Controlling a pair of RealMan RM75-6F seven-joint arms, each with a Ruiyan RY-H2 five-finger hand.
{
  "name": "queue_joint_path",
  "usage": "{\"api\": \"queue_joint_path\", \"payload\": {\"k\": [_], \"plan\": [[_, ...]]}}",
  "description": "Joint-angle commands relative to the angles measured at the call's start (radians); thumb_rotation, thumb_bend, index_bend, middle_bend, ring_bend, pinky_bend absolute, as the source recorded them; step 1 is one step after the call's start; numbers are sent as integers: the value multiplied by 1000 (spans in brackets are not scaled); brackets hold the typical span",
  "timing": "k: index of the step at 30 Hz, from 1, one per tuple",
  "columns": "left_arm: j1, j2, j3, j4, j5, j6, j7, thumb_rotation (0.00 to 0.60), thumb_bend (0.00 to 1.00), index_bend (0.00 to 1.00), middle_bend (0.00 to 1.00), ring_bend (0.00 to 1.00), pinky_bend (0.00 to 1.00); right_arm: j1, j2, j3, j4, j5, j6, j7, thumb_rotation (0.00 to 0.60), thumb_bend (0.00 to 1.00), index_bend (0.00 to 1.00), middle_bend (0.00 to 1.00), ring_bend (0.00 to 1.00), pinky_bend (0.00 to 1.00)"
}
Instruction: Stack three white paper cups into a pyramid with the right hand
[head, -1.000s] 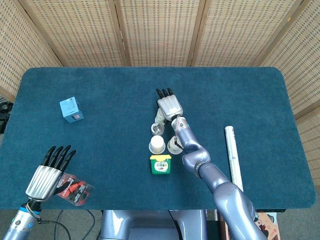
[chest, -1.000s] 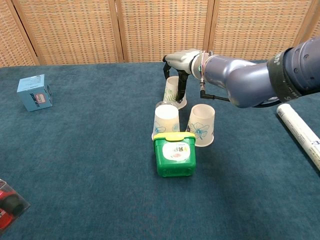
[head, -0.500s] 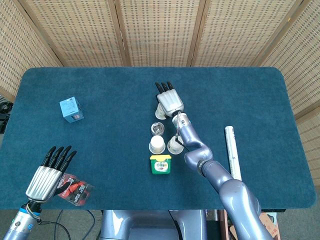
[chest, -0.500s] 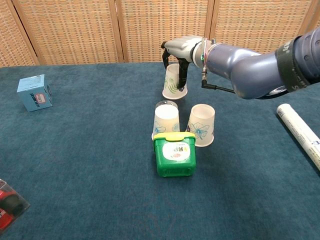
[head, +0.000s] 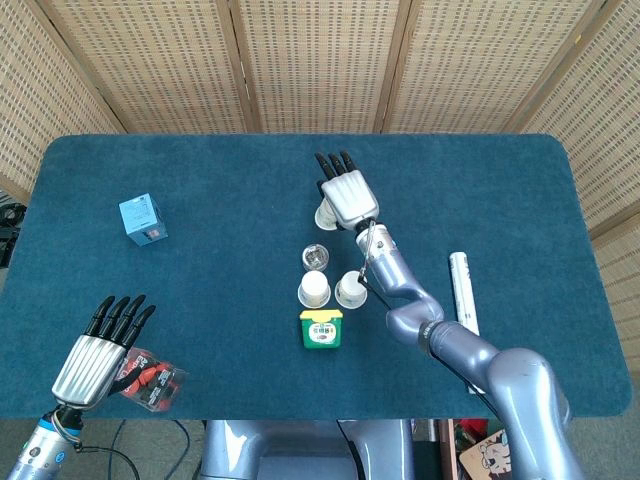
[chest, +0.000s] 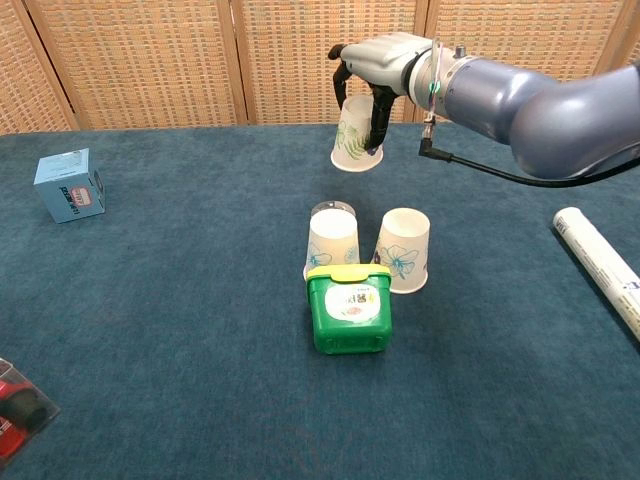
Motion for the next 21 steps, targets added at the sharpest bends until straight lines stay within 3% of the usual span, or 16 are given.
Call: {"api": "queue_joint_path", "payload": {"k": [1,7,13,21], "plan": [[2,2,4,-2,12,8,-1,600,206,0,0,0,0,-114,182,15,-344,101,134,-187,600,131,513,0,0,0],[11,7,10,-8,37,32,0,600,206,0,0,0,0,-199,337,3,-683,209,262,-355,600,131,513,0,0,0],[14,3,17,-7,55,36,7,600,206,0,0,0,0,-256,442,-30,-912,259,367,-457,600,131,513,0,0,0],[17,-9,26,-7,77,34,36,600,206,0,0,0,0,-306,493,-89,-1064,257,443,-484,600,132,513,0,0,0]]}}
